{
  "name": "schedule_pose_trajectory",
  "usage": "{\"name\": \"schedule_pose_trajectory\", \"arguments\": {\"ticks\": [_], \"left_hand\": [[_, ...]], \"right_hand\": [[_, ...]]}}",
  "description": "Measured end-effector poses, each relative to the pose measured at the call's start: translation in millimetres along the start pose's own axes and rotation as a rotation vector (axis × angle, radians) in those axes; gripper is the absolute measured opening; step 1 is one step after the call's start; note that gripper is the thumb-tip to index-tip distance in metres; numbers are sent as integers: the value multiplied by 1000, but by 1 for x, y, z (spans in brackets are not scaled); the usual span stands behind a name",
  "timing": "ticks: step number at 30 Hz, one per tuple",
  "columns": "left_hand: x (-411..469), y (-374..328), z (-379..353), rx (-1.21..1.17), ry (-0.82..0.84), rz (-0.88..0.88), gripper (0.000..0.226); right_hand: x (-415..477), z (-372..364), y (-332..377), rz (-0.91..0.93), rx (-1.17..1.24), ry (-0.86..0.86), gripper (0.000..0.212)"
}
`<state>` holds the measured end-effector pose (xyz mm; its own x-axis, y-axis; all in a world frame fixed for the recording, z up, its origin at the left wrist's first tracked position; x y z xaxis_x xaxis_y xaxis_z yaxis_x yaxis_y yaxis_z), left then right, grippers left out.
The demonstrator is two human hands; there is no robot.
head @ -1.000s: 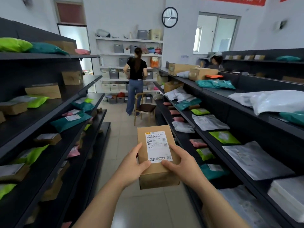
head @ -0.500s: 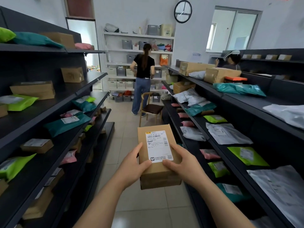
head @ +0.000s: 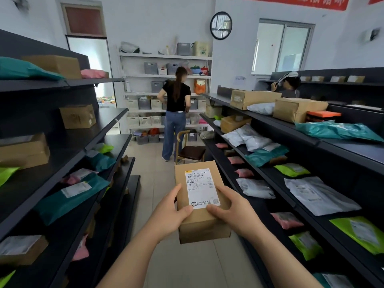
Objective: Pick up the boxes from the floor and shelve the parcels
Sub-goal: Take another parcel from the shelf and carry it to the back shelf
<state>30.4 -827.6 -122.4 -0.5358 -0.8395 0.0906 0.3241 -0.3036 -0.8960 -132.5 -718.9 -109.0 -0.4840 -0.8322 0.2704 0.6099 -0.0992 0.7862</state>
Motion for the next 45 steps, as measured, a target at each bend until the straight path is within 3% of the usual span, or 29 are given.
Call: {"name": "schedule_pose_trajectory", "arguments": {"ticks": [17,31,45], "left_hand": [[211,77,53,-30,32,46,80],[464,76,33,-31,-28,37,78],[684,110,25,-34,32,53,76]], "right_hand": [[204,-111,-33,-10,-7,24,65],[460,-124,-97,14,-6,19,69],[662,-169,-155,-31,2,27,65]]}}
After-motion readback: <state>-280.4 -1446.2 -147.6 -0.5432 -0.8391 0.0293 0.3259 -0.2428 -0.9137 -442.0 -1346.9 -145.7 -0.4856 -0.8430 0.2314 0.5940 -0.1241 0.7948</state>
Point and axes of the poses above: each hand's wrist, its own x-axis towards the middle knuckle, its own z-axis out of the back of the hand, y = z × x, the point moved 2 cm from there along x, towards the middle knuckle, and after that the axes turned 5 degrees about -y, right-handed, at the moved point
